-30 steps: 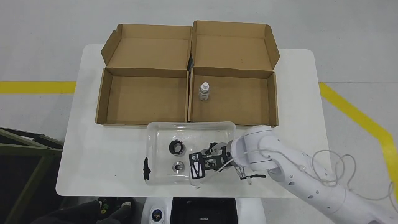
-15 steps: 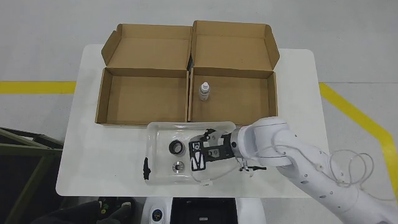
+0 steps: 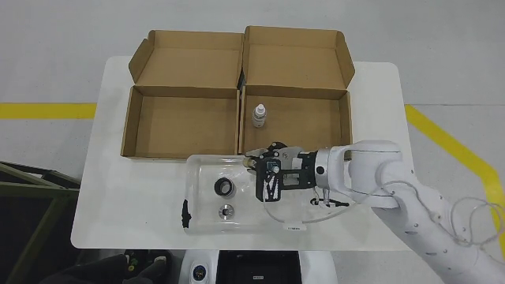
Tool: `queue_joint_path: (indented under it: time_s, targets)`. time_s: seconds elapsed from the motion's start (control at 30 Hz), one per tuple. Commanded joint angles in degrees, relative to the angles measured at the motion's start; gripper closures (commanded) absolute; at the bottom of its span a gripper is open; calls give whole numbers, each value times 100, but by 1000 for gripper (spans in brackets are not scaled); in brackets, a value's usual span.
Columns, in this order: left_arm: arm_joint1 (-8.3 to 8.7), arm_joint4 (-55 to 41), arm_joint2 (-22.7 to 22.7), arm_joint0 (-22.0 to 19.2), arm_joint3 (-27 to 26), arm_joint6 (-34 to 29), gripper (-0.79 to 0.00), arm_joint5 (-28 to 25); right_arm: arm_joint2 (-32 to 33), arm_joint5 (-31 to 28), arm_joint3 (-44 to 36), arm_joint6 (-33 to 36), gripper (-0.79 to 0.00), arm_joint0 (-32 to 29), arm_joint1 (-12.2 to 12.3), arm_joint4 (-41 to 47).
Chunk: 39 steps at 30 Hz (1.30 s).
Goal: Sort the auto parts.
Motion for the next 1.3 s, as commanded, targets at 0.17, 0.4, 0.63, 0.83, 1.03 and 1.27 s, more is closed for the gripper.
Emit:
queue_joint_path:
  time_s: [0.17,0.4,0.63,0.83,1.03,1.27]
  targets:
    - [0,0,0,0,0,0,-785,0,517,201,-249,-457,0,-295,76,-407]
    - [0,0,0,0,0,0,-785,0,1022,307,-298,-833,0,-574,144,-667]
    - [0,0,0,0,0,0,-785,0,1240,310,-216,-1050,0,-680,172,-889]
    - [0,0,0,0,0,0,-785,0,1207,342,11,-1200,0,-595,154,-990]
    - [0,0,0,0,0,0,-785,0,1151,300,370,-1228,0,-438,134,-1011]
    - [0,0,0,0,0,0,-785,0,1009,208,902,-1155,0,-137,92,-916]
